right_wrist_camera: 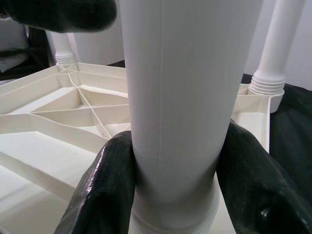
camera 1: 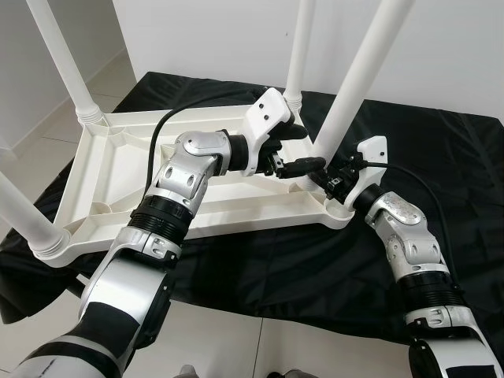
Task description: Building children table
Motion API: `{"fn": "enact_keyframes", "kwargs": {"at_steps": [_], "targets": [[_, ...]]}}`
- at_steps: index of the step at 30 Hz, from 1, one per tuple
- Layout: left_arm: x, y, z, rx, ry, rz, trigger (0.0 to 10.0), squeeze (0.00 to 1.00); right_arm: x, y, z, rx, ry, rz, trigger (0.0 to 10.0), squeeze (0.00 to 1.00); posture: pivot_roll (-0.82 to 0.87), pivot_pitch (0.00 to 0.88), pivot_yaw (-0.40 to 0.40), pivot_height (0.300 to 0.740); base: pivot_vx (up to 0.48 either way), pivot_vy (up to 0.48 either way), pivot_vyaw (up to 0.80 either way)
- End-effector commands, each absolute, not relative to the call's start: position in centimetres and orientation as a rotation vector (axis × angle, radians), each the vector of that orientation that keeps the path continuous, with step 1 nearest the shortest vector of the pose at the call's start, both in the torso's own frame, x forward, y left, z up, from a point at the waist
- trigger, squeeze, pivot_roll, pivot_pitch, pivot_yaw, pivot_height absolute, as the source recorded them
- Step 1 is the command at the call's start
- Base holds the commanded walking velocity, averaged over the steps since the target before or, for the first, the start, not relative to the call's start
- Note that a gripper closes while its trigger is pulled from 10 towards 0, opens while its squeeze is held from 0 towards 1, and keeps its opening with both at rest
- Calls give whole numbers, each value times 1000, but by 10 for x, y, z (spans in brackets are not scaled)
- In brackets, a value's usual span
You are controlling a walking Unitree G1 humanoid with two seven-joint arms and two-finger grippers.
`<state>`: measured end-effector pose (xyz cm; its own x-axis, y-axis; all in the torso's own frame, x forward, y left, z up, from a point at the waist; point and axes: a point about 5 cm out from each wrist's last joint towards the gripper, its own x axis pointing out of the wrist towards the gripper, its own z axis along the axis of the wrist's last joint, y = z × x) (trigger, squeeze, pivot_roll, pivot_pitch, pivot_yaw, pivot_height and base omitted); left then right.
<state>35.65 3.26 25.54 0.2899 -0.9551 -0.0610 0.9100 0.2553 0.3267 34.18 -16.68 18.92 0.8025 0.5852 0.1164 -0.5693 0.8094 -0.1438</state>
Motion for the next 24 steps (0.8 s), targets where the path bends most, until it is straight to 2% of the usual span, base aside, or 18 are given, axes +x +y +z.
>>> {"fn": "enact_keyframes", "kwargs": {"at_steps": [1,13,24], "targets": [[362,34,259,330,-176,-1164,10000,0,343,-165,192,-107,-169,643,10000,0,-27,0,-47,740,0,0,0],[375,39,280,279,-203,-1070,10000,0,343,-157,198,-115,-195,806,10000,0,-21,0,-52,740,0,0,0],[378,40,313,216,-264,-1090,10000,0,347,-154,189,-172,-152,873,10000,0,-11,0,-48,740,0,0,0]]}}
